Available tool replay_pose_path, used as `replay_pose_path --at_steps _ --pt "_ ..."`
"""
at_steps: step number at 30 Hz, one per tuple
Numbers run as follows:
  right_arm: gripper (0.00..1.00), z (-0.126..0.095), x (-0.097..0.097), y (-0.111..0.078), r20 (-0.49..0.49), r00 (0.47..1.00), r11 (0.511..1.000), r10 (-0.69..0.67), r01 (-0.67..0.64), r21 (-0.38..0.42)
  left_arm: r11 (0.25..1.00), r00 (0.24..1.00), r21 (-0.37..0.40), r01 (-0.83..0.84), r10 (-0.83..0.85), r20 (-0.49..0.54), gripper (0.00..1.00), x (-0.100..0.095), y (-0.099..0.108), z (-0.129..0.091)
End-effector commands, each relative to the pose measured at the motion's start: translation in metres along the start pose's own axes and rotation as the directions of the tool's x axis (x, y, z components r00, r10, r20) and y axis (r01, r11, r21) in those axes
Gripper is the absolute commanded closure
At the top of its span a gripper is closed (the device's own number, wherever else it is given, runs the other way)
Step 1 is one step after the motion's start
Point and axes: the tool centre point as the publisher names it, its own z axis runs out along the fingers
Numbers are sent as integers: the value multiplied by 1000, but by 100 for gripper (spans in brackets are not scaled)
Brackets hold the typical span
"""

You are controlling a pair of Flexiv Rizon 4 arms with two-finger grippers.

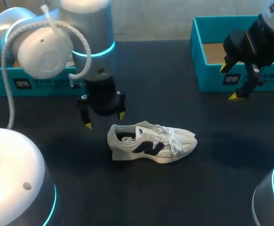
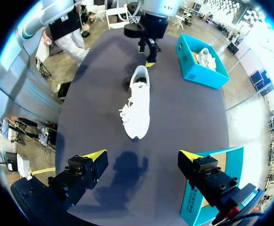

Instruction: Take the shoe out of the shoebox, open the shoe tongue, remove and reinsert the insole, then place the shoe into the shoebox

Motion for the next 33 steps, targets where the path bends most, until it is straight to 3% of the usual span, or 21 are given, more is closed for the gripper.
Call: replay_pose_path --at_steps 1,9,17,22,33 --pt "0 1 -3 1 -5 1000 1000 1 -1 4 994 971 54 96 -105 213 0 15 8 -4" --pt "0 1 -3 1 -5 1000 1000 1 -1 4 912 861 195 361 -406 306 0 40 19 -13" --pt "0 1 -3 1 -5 1000 1000 1 -1 4 828 767 214 518 -561 312 0 56 15 -10" --pt "0 1 -3 1 -5 1000 1000 1 -1 4 783 722 250 570 -622 304 0 67 19 -2" --pt "0 1 -3 1 -5 1000 1000 1 -1 4 692 643 409 595 -715 275 0 98 34 21"
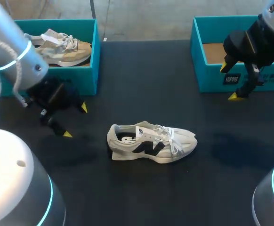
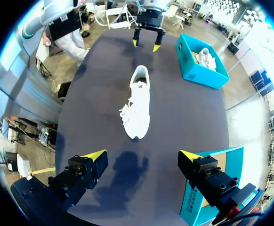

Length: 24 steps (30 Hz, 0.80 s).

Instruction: Take the shoe out of the shoebox, open the shoe tongue, remove and reinsert the insole, then place the shoe into the shoebox

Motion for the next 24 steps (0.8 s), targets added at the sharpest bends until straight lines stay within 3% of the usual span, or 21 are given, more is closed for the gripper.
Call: replay_pose_path --at_steps 1,12,16,24 --pt "0 1 -3 1 -5 1000 1000 1 -1 4 997 991 80 19 -30 132 0 10 17 5" --pt "0 1 -3 1 -5 1000 1000 1 -1 4 981 991 163 106 -118 70 0 29 38 21" --pt "0 1 -3 1 -5 1000 1000 1 -1 4 979 990 151 138 -140 1 0 34 44 28" --pt "0 1 -3 1 -5 1000 1000 1 -1 4 979 990 151 138 -140 1 0 34 44 28"
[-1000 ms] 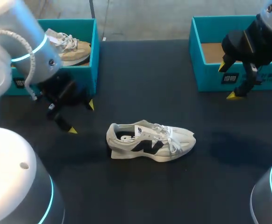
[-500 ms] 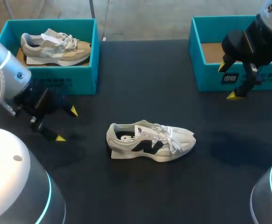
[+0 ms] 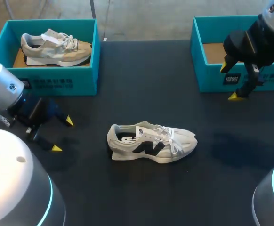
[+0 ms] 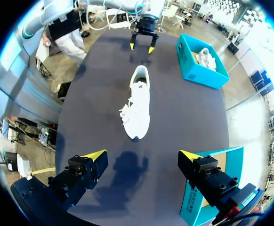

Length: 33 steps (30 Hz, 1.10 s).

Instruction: Take the shoe out of the shoebox, open the shoe tongue, remove and reinsert the insole, then place the shoe into the shoebox

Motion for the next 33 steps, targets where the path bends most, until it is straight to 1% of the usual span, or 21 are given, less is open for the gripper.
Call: replay_pose_path --at_steps 1,32,33 --pt "0 1 -3 1 -5 1000 1000 1 -1 4 1000 1000 -1 0 0 -6 0 -3 0 0" --pt "0 1 -3 1 -5 1000 1000 1 -1 4 1000 1000 -1 0 0 -6 0 -3 0 0" --pt "0 1 -3 1 -5 1000 1000 1 -1 4 1000 1000 14 17 -17 7 0 -4 0 1"
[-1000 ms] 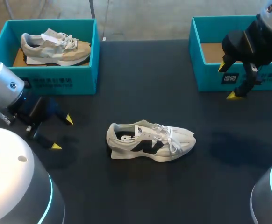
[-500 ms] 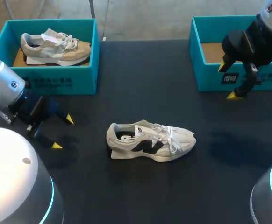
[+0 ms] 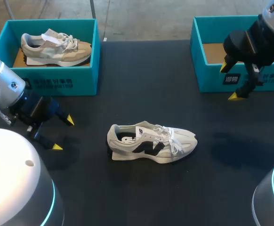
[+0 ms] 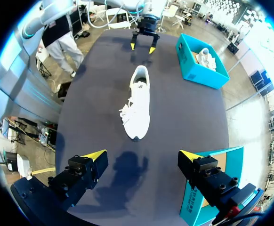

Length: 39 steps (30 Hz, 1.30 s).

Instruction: Take the shoe out of the shoebox, open the shoe tongue, remove and reinsert the insole, then place the shoe into the shoebox

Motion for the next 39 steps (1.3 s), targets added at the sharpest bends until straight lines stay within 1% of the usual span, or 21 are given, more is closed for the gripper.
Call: replay_pose_path --at_steps 1,3,5,6,8,9,10,12,13,15,17,18,20,21,23,25,26,28,32,35,39 --pt "0 1 -3 1 -5 1000 1000 1 -1 4 999 999 21 30 -31 36 0 -2 -1 1" --pt "0 1 -3 1 -5 1000 1000 1 -1 4 996 995 58 66 -71 72 0 -6 -2 1" --pt "0 1 -3 1 -5 1000 1000 1 -1 4 993 989 76 87 -95 113 0 -10 -4 2" --pt "0 1 -3 1 -5 1000 1000 1 -1 4 990 987 105 98 -110 114 0 -11 -6 2" --pt "0 1 -3 1 -5 1000 1000 1 -1 4 988 986 113 104 -118 118 0 -12 -8 5" --pt "0 1 -3 1 -5 1000 1000 1 -1 4 985 986 130 111 -126 111 0 -12 -9 6" --pt "0 1 -3 1 -5 1000 1000 1 -1 4 986 986 125 110 -124 111 0 -12 -10 8" --pt "0 1 -3 1 -5 1000 1000 1 -1 4 978 983 168 126 -146 115 0 -14 -11 10" --pt "0 1 -3 1 -5 1000 1000 1 -1 4 977 981 168 129 -150 120 0 -15 -12 11" --pt "0 1 -3 1 -5 1000 1000 1 -1 4 961 977 231 154 -184 111 0 -17 -13 14" --pt "0 1 -3 1 -5 1000 1000 1 -1 4 951 976 264 160 -193 104 0 -18 -13 16" --pt "0 1 -3 1 -5 1000 1000 1 -1 4 936 973 306 175 -213 93 0 -18 -13 18" --pt "0 1 -3 1 -5 1000 1000 1 -1 4 937 974 309 161 -201 104 0 -18 -12 21" --pt "0 1 -3 1 -5 1000 1000 1 -1 4 921 973 354 162 -209 99 0 -18 -11 22" --pt "0 1 -3 1 -5 1000 1000 1 -1 4 923 976 360 139 -190 109 0 -17 -11 24" --pt "0 1 -3 1 -5 1000 1000 1 -1 4 898 978 422 122 -180 102 0 -16 -10 27" --pt "0 1 -3 1 -5 1000 1000 1 -1 4 901 979 420 113 -172 107 0 -15 -10 29" --pt "0 1 -3 1 -5 1000 1000 1 -1 4 884 982 456 99 -161 101 0 -14 -7 33" --pt "0 1 -3 1 -5 1000 1000 1 -1 4 868 984 491 80 -146 98 0 -11 -4 38" --pt "0 1 -3 1 -5 1000 1000 1 -1 4 868 984 491 79 -146 100 0 -9 0 43" --pt "0 1 -3 1 -5 1000 1000 1 -1 4 853 980 517 71 -157 125 0 -10 5 48"
